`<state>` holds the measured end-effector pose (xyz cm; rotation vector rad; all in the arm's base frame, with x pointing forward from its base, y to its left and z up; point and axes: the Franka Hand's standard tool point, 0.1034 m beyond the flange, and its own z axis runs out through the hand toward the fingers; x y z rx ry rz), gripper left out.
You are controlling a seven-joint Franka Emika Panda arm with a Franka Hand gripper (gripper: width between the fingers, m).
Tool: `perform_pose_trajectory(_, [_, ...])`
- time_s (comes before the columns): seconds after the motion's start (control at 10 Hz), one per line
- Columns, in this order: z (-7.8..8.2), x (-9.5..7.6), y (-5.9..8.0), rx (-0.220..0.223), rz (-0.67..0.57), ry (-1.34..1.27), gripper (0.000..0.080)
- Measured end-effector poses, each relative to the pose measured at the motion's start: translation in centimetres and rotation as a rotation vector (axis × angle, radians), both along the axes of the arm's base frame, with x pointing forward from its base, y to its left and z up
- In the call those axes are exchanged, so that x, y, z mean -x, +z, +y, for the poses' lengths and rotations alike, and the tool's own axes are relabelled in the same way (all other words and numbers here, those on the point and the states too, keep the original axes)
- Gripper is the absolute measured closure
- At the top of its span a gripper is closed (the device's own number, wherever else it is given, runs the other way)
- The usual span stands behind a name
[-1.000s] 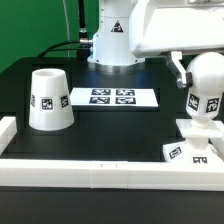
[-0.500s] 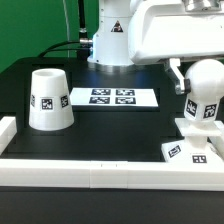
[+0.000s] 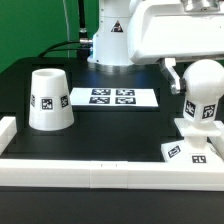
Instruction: Assemble lamp
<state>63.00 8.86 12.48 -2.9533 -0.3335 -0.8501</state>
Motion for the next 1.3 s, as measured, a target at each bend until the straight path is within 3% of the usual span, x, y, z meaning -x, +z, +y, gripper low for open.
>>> perform_pose_trajectory(0.4, [-0.4, -0.3, 2.9, 0.012, 0.010, 0.017, 0.0100])
perform_pose_trajectory(0.9, [-0.2, -0.1, 2.5, 0.012, 0.047, 0.021, 0.0100])
perform_pose_trajectory(1.1, [0.1, 0.9, 1.7, 0.021, 0.207, 0.035, 0.0100])
perform_pose_trajectory(1.3, [0.6, 1.2, 1.8, 0.028, 0.333, 0.051, 0.0100])
